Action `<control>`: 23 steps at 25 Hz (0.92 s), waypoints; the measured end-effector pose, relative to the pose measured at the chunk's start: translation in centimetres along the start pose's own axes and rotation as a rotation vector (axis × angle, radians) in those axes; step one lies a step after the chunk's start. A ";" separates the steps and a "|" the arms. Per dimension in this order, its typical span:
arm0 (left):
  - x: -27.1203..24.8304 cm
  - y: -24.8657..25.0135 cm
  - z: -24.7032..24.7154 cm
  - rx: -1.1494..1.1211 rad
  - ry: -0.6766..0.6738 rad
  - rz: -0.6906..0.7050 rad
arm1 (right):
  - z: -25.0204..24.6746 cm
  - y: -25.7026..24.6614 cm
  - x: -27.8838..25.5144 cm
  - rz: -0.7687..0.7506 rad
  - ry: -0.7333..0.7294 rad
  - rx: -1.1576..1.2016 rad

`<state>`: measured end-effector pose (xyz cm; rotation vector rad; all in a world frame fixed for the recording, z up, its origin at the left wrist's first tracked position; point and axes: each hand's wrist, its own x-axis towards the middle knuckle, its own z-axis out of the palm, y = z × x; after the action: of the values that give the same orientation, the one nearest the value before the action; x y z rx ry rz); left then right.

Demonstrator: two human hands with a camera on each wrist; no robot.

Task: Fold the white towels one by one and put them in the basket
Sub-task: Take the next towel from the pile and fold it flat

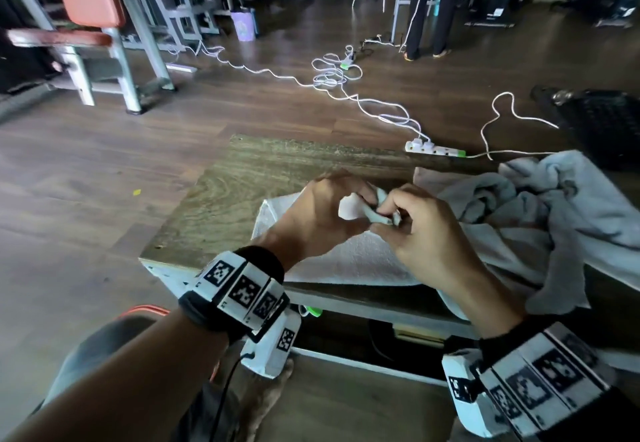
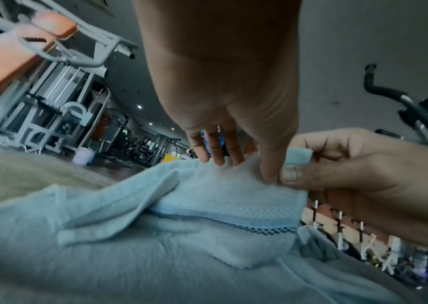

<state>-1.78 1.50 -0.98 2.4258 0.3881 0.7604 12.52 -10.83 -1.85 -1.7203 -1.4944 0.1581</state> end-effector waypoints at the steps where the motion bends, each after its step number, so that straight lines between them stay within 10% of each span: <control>1: -0.4 -0.5 0.5 -0.021 0.025 0.003 | 0.4 -0.1 -0.7 0.021 0.011 0.014; 9: -0.4 -2.0 0.6 0.007 0.069 0.007 | 1.4 -0.6 -0.9 0.295 0.103 0.509; 23: 0.8 -1.3 0.9 0.004 0.139 -0.007 | 0.2 -0.9 0.7 0.285 0.198 0.562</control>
<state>-0.77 2.47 -2.05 2.3816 0.4516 0.9289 11.90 -10.16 -1.11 -1.4256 -0.9369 0.4928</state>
